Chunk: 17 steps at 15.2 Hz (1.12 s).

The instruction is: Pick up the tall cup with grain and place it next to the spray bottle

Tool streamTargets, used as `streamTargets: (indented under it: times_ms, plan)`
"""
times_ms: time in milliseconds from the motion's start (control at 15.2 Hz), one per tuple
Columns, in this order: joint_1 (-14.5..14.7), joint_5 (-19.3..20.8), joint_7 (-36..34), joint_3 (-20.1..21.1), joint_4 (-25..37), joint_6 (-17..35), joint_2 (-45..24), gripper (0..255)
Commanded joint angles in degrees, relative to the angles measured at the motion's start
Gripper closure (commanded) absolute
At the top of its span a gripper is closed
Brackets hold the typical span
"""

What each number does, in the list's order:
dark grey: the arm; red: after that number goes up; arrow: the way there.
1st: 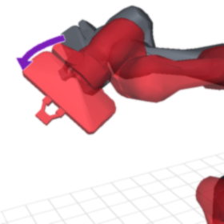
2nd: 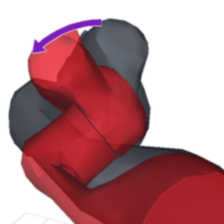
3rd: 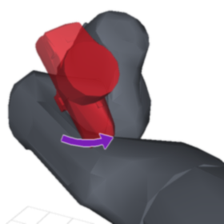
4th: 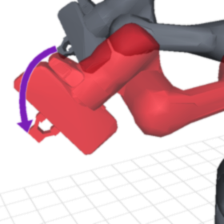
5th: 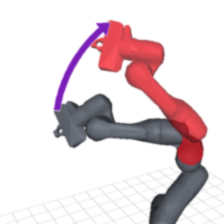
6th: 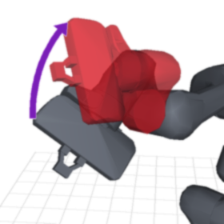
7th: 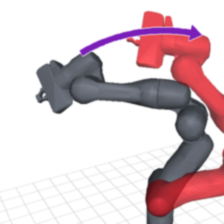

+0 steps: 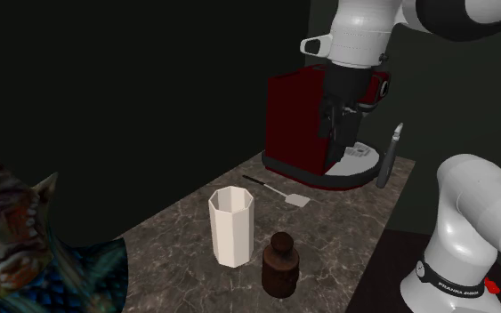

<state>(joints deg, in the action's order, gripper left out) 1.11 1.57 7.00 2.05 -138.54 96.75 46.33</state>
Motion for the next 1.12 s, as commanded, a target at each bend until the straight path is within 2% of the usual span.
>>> streamTargets:
  times_ms: [0,528,1056]
  plan:
    - [0.0,0.0,0.0,0.0,0.0,0.0,0.0,0]
    - [-0.6,0.2,3.7,-3.4,1.3,14.0,-15.2,0]
    - [-0.6,-1.6,8.0,-6.3,7.9,24.8,-32.7,0]
